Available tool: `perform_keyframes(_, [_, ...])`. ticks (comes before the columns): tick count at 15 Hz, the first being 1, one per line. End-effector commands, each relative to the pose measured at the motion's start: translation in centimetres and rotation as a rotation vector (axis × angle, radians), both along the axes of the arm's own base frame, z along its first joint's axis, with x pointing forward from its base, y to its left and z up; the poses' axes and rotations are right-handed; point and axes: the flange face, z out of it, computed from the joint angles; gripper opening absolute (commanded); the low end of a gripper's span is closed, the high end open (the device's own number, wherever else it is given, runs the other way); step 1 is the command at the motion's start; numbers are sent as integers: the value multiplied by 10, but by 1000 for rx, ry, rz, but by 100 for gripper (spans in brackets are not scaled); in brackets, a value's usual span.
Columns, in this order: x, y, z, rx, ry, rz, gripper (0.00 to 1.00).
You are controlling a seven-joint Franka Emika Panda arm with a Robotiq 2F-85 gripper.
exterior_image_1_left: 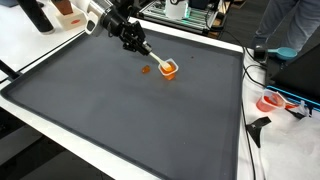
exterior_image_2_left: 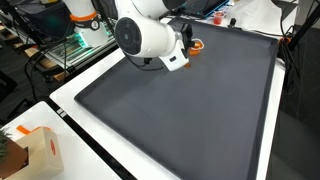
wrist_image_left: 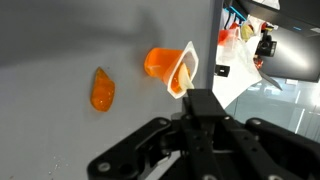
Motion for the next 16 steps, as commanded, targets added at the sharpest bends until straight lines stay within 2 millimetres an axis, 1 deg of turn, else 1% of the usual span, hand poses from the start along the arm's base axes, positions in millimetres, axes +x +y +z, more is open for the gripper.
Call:
perform_keyframes(1, [4, 7, -3, -40, 19, -25, 3])
perform_keyframes(7, [6, 18, -4, -30, 30, -8, 3])
perform_keyframes(16, [0, 6, -11, 73, 10, 18, 3])
